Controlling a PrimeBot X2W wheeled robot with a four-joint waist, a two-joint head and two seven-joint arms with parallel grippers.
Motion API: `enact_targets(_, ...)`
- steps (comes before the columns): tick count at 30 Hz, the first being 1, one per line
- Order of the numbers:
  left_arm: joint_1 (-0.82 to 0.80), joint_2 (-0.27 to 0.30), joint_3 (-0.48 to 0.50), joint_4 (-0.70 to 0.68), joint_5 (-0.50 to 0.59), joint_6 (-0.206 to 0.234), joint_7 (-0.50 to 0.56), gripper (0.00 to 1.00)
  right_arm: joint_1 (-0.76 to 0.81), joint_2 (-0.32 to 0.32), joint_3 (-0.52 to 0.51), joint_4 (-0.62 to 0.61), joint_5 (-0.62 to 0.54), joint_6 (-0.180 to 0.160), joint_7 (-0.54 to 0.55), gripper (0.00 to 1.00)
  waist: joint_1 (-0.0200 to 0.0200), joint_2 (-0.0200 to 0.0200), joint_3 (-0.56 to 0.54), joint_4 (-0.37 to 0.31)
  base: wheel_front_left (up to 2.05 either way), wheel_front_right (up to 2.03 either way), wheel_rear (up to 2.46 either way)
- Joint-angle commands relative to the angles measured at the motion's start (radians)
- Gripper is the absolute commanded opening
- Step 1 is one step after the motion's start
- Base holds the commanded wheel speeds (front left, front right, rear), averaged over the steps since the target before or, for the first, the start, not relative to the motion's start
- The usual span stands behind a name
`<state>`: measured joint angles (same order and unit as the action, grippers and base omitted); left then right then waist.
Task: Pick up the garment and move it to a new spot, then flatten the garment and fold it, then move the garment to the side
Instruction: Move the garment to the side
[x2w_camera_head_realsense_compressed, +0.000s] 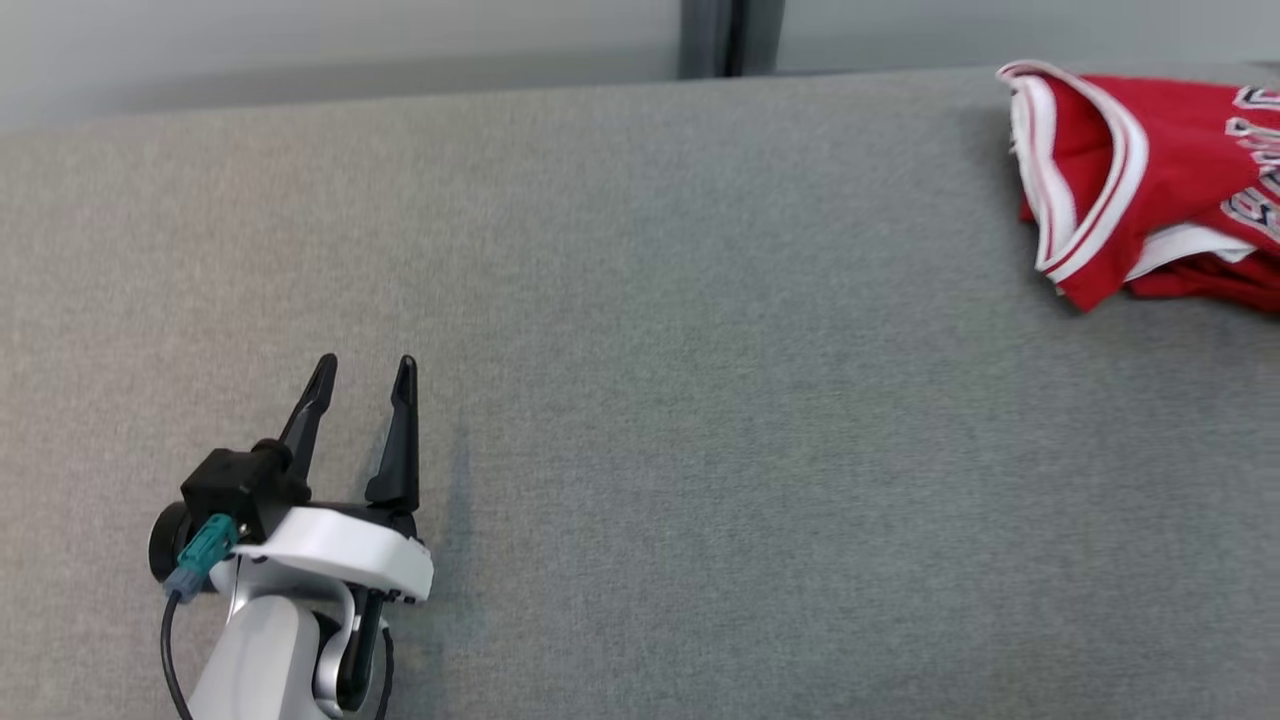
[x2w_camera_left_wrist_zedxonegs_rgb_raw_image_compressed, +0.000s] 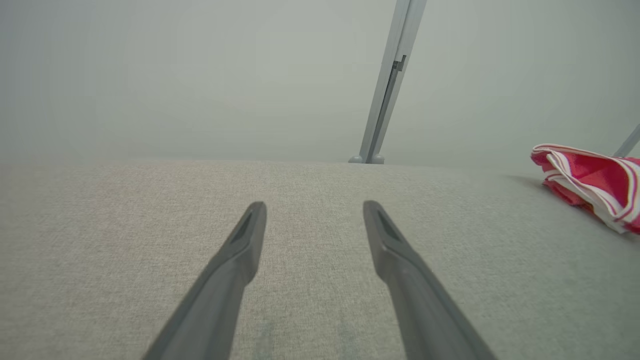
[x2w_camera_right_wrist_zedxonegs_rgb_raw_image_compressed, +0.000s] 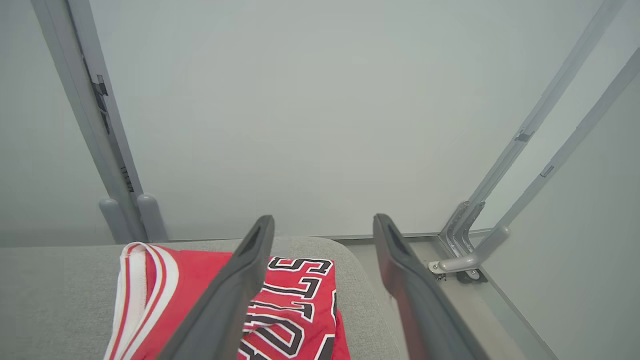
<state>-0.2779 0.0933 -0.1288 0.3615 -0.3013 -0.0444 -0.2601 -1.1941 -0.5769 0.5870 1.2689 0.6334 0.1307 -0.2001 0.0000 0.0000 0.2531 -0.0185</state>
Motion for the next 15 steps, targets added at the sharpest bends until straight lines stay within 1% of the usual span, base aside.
enact_targets(1,0.020,0.008,0.008,-0.003,-0.010,0.000,-0.005,1.00,0.034,0.008,-0.002,-0.029,0.015,0.000,-0.023,1.00,0.0000,0.0000,-0.083,-0.046,0.00,0.00,0.00)
enact_targets(6,0.056,0.013,0.026,-0.013,-0.021,0.008,-0.006,1.00,0.108,0.016,-0.017,-0.131,0.044,0.000,-0.057,1.00,0.0000,0.0000,-0.144,-0.064,0.00,0.00,0.00)
enact_targets(7,0.056,0.013,0.026,-0.013,-0.021,0.008,-0.006,1.00,0.108,0.016,-0.017,-0.131,0.044,0.000,-0.057,1.00,0.0000,0.0000,-0.144,-0.064,0.00,0.00,0.00)
enact_targets(11,0.093,0.016,0.035,-0.029,-0.028,0.015,-0.006,1.00,0.207,0.005,-0.033,-0.255,0.059,0.000,-0.064,1.00,0.0000,0.0000,-0.181,-0.067,0.00,0.00,0.00)
enact_targets(15,0.128,0.024,0.045,-0.051,-0.029,0.026,-0.007,1.00,0.339,-0.017,-0.109,-0.426,0.049,0.000,-0.065,1.00,0.0000,0.0000,-0.207,-0.061,0.00,0.00,0.00)
